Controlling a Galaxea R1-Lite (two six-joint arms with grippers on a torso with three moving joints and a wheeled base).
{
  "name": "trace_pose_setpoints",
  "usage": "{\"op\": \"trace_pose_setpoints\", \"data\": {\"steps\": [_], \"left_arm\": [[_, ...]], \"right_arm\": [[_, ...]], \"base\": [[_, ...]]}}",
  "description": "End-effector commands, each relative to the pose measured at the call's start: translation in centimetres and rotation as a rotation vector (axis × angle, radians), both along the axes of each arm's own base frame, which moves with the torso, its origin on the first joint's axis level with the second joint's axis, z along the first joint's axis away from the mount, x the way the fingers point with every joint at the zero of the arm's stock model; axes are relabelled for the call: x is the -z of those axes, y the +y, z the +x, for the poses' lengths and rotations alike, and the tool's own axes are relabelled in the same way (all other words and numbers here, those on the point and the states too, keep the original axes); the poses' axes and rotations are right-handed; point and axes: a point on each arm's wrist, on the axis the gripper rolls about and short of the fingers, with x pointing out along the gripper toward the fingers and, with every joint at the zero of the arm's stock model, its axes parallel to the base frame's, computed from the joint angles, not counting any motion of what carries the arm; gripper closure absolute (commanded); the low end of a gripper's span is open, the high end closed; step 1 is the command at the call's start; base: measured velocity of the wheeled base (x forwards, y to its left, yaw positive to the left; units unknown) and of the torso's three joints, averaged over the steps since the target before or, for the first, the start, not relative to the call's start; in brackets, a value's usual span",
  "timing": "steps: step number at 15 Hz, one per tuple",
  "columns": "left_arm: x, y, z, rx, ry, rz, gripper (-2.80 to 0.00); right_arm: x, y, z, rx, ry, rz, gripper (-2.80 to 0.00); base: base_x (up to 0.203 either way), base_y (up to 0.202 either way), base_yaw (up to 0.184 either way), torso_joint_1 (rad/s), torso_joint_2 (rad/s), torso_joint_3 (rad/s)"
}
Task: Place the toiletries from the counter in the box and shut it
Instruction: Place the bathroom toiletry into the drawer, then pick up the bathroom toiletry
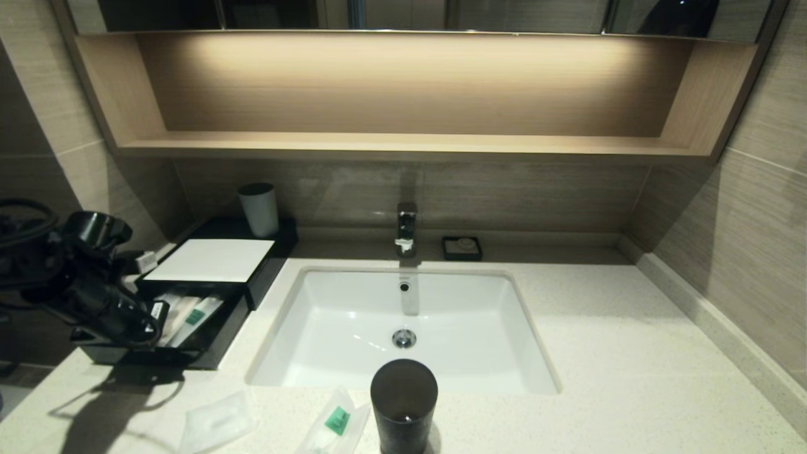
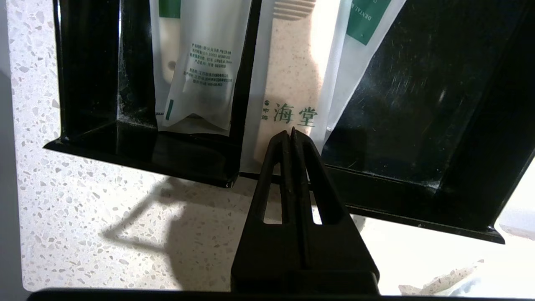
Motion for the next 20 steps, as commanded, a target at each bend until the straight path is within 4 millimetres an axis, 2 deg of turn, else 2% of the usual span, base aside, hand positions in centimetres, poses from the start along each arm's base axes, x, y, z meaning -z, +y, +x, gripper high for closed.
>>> {"op": "trace_pose_setpoints", "data": {"steps": [1,5,7,10,14,17,20], "left_arm": [[0.6,0.1,0.2,-0.002,0.02,-0.002,0.0],[0.7,-0.1,0.7,0.006,0.016,-0.002,0.0],[0.1,-0.1,0.9,-0.012,-0.007,-0.006,0.0],[-2.1,-0.2,0.8,-0.038,-0.084,-0.004,0.0],[-5.3,-0.5,-0.5,-0.064,-0.185,-0.011,0.0],[-6.5,-0.9,-1.2,-0.059,-0.216,-0.01,0.0],[-8.3,-2.6,-2.3,-0.024,-0.263,-0.018,0.0]], "right_arm": [[0.0,0.0,0.0,0.0,0.0,0.0,0.0],[0.0,0.0,0.0,0.0,0.0,0.0,0.0],[0.0,0.0,0.0,0.0,0.0,0.0,0.0],[0.0,0.0,0.0,0.0,0.0,0.0,0.0],[0.0,0.0,0.0,0.0,0.0,0.0,0.0],[0.0,0.0,0.0,0.0,0.0,0.0,0.0],[0.0,0.0,0.0,0.0,0.0,0.0,0.0]], "base": [[0.0,0.0,0.0,0.0,0.0,0.0],[0.0,0.0,0.0,0.0,0.0,0.0],[0.0,0.0,0.0,0.0,0.0,0.0],[0.0,0.0,0.0,0.0,0.0,0.0],[0.0,0.0,0.0,0.0,0.0,0.0],[0.0,0.0,0.0,0.0,0.0,0.0],[0.0,0.0,0.0,0.0,0.0,0.0]]}}
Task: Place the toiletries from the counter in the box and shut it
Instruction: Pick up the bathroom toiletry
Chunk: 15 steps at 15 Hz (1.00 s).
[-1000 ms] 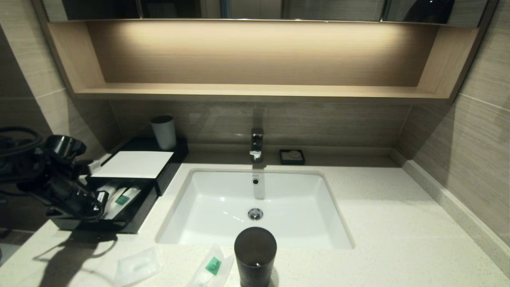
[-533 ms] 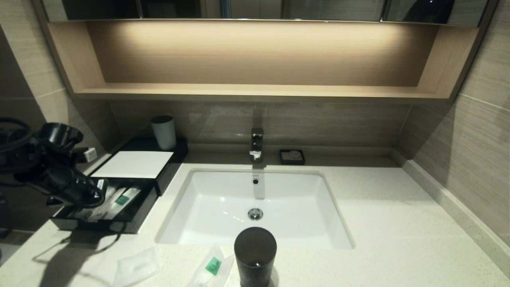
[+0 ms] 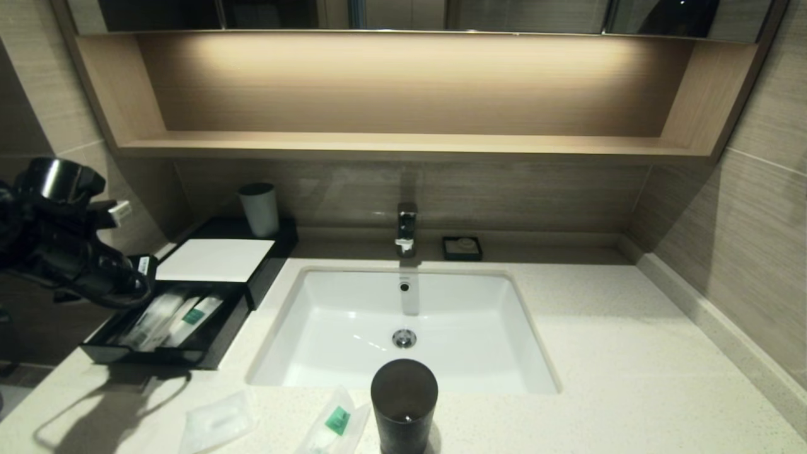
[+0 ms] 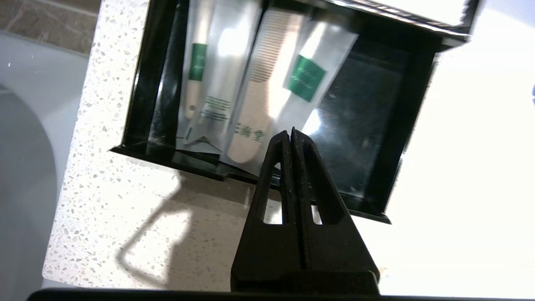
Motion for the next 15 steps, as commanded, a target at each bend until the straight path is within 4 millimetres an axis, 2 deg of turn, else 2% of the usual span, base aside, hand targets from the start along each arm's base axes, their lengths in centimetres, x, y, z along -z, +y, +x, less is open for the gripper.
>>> {"op": "trace_pose_setpoints", "data": {"steps": [1,4,6,8,12,15], "left_arm": [[-2.3,-1.5,-1.6,0.031,-0.066,0.003,0.0],[-4.6,-4.2,-4.4,0.098,-0.087,-0.012,0.0],[-5.5,-5.9,-6.2,0.118,-0.072,-0.055,0.0],[-6.0,-6.6,-7.7,0.116,-0.041,-0.083,0.0],[-5.6,-6.8,-9.8,0.096,0.055,-0.107,0.0],[-4.2,-7.0,-10.8,0.102,0.131,-0.124,0.0]], "right_arm": [[0.0,0.0,0.0,0.0,0.0,0.0,0.0],[0.0,0.0,0.0,0.0,0.0,0.0,0.0],[0.0,0.0,0.0,0.0,0.0,0.0,0.0],[0.0,0.0,0.0,0.0,0.0,0.0,0.0],[0.0,0.0,0.0,0.0,0.0,0.0,0.0],[0.0,0.0,0.0,0.0,0.001,0.0,0.0]], "base": [[0.0,0.0,0.0,0.0,0.0,0.0],[0.0,0.0,0.0,0.0,0.0,0.0],[0.0,0.0,0.0,0.0,0.0,0.0],[0.0,0.0,0.0,0.0,0.0,0.0],[0.0,0.0,0.0,0.0,0.0,0.0],[0.0,0.0,0.0,0.0,0.0,0.0]]}}
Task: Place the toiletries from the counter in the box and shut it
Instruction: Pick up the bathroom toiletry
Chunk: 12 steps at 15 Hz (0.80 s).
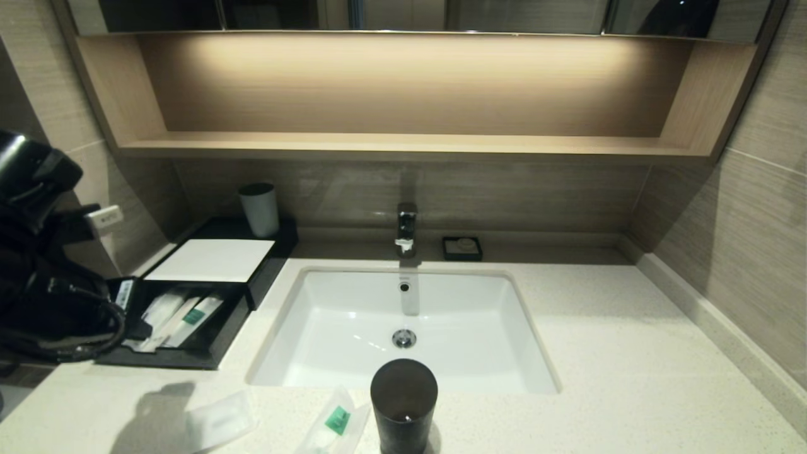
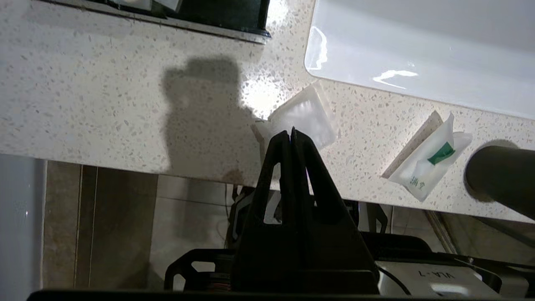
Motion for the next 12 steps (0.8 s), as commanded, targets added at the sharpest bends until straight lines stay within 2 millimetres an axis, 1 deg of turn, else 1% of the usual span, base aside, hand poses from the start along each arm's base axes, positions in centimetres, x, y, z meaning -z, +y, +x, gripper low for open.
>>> {"op": "trace_pose_setpoints", "data": {"steps": [1,5,8,12], "left_arm": [[1.0,-0.1,-0.7,-0.009,0.044,-0.013,0.0],[3.4,-0.2,-1.1,-0.02,0.15,-0.025,0.0],[4.3,-0.3,-0.7,-0.034,0.198,-0.106,0.0],[5.5,-0.4,-0.7,-0.043,0.257,-0.116,0.0]], "right_arm": [[0.0,0.0,0.0,0.0,0.0,0.0,0.0],[0.0,0.0,0.0,0.0,0.001,0.0,0.0],[0.0,0.0,0.0,0.0,0.0,0.0,0.0],[0.0,0.0,0.0,0.0,0.001,0.0,0.0]], "base": [[0.0,0.0,0.0,0.0,0.0,0.0],[0.0,0.0,0.0,0.0,0.0,0.0],[0.0,0.0,0.0,0.0,0.0,0.0],[0.0,0.0,0.0,0.0,0.0,0.0]]}}
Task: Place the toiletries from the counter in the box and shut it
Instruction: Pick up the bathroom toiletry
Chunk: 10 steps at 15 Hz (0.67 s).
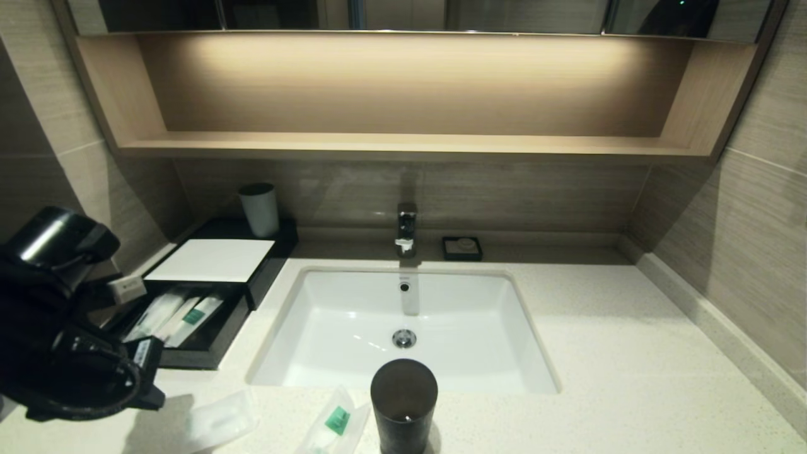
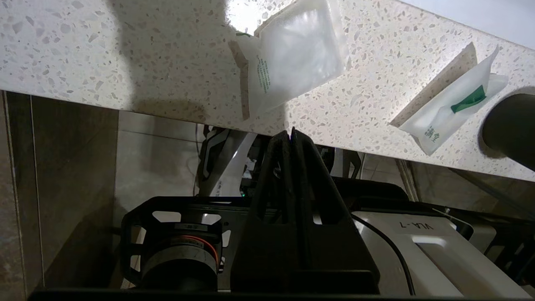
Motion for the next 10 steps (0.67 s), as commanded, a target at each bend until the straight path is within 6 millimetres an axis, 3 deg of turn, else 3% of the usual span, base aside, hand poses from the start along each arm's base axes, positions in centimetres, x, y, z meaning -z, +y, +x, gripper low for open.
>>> {"op": "trace_pose_setpoints", "data": {"steps": [1,5,6,10], "left_arm": [[1.0,0.0,0.5,-0.005,0.055,0.005,0.0],[2.6,0.0,1.1,-0.014,0.132,0.031,0.0],[3.0,0.1,1.3,-0.019,0.148,0.05,-2.8],[3.9,0.1,1.9,-0.033,0.191,0.077,-2.8]], "right_arm": [[0.0,0.0,0.0,0.0,0.0,0.0,0.0],[0.0,0.0,0.0,0.0,0.001,0.0,0.0],[0.0,0.0,0.0,0.0,0.001,0.0,0.0],[0.0,0.0,0.0,0.0,0.001,0.0,0.0]], "base": [[0.0,0.0,0.0,0.0,0.0,0.0],[0.0,0.0,0.0,0.0,0.0,0.0],[0.0,0.0,0.0,0.0,0.0,0.0],[0.0,0.0,0.0,0.0,0.0,0.0]]}}
